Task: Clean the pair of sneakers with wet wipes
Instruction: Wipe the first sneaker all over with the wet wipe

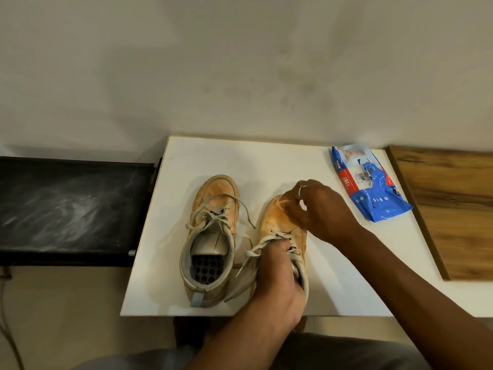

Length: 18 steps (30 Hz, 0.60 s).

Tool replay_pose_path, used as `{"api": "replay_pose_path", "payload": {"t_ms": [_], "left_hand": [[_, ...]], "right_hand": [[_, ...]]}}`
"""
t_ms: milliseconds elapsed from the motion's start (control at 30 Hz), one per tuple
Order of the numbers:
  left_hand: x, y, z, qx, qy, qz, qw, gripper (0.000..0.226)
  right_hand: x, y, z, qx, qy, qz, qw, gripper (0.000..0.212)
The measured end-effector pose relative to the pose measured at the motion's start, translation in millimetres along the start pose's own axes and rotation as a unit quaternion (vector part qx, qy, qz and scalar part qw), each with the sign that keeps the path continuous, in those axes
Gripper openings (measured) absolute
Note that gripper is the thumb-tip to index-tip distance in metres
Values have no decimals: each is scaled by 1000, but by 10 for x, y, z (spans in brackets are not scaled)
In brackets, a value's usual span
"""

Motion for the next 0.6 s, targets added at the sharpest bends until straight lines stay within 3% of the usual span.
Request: {"api": "replay_pose_path", "payload": {"t_ms": [167, 300, 467, 600], "left_hand": [[6, -7, -28, 10, 1, 2, 1000, 16], [-5, 2, -17, 1, -1, 1, 1000, 19], [-21, 5, -2, 5, 3, 3, 1000, 23], [-18, 11, 3, 5, 0, -2, 1000, 23]], "right_hand": [[39, -145, 190, 6, 63, 58, 996, 33], [-9, 0, 29, 8, 15, 7, 1000, 32], [58, -124, 146, -28, 67, 66, 995, 31], [13, -18, -20, -10, 10, 6, 1000, 31]]}}
Point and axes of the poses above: each hand's wrist, its own x-axis away from the middle knuckle, its own y-axis out of the back of the hand, z = x × y, the point moved 6 cm from there along -x, towards the middle knuckle, and after that the axes turned 10 degrees about z, right-handed, at the moved point
